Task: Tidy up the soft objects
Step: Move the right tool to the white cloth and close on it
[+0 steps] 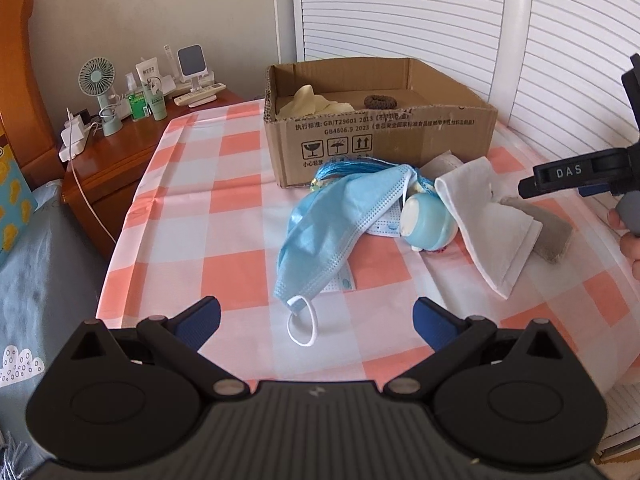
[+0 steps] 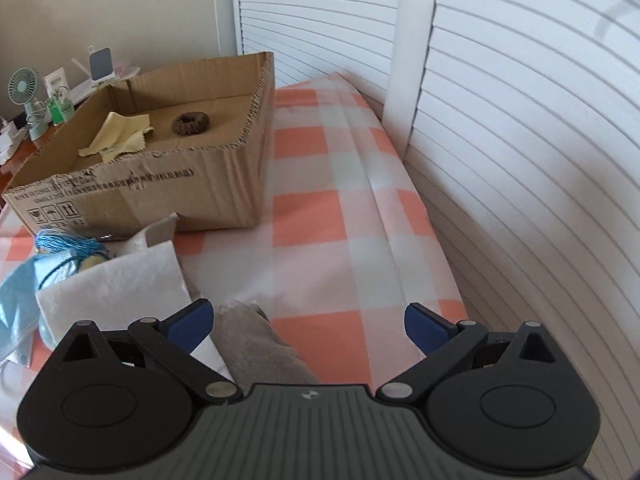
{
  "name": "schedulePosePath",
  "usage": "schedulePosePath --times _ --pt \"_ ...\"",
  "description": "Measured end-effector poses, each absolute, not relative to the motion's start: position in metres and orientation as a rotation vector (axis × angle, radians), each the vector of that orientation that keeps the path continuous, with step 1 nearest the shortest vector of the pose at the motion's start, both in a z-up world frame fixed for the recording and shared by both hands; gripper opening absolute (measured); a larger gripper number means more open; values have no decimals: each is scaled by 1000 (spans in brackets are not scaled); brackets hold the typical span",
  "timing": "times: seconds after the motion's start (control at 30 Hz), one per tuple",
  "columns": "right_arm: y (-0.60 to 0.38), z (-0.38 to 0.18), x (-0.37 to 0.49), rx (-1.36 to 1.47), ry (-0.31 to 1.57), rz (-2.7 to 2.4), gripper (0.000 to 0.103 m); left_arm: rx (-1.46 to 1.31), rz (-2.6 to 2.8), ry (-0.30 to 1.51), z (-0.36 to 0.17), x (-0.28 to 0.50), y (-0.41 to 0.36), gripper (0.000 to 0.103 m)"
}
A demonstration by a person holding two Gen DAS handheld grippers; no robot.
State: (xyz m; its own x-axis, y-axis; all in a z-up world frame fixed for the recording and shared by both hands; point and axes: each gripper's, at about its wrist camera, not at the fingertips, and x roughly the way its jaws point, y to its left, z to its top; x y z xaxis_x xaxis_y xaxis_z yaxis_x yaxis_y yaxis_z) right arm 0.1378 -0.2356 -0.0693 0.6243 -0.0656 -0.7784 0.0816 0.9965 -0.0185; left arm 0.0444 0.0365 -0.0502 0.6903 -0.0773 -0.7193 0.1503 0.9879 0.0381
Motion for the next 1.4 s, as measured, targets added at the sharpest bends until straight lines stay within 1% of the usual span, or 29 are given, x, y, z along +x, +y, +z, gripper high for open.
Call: schedulePosePath --times 0.2,0.37,0.7,0.87,1.0,1.1,1.3,1.33,1.37,1.4 --pt "-241 -86 142 39 917 -111 103 100 -147 823 -60 46 32 102" --pt "-236 -84 152 25 907 -98 103 107 -158 841 -66 50 27 102" --pt "-215 -65 115 38 854 225 103 113 -183 849 -67 52 21 102" --pt "-183 -62 102 -83 840 396 103 114 -190 859 -70 52 19 102" --pt "-166 -72 112 -197 840 427 103 110 -192 865 -72 51 19 102" --pt "-165 -80 127 -196 881 439 103 107 -187 869 -73 51 20 102" --pt "-160 -85 136 -249 886 490 103 96 -189 887 -77 55 22 102" --pt "-157 -87 136 -266 886 486 101 95 -193 889 -78 56 22 102" --pt "-155 -88 137 -284 887 476 97 94 -195 891 -79 57 22 102" --pt "-152 -89 136 -301 886 470 96 93 -197 892 -79 58 21 102"
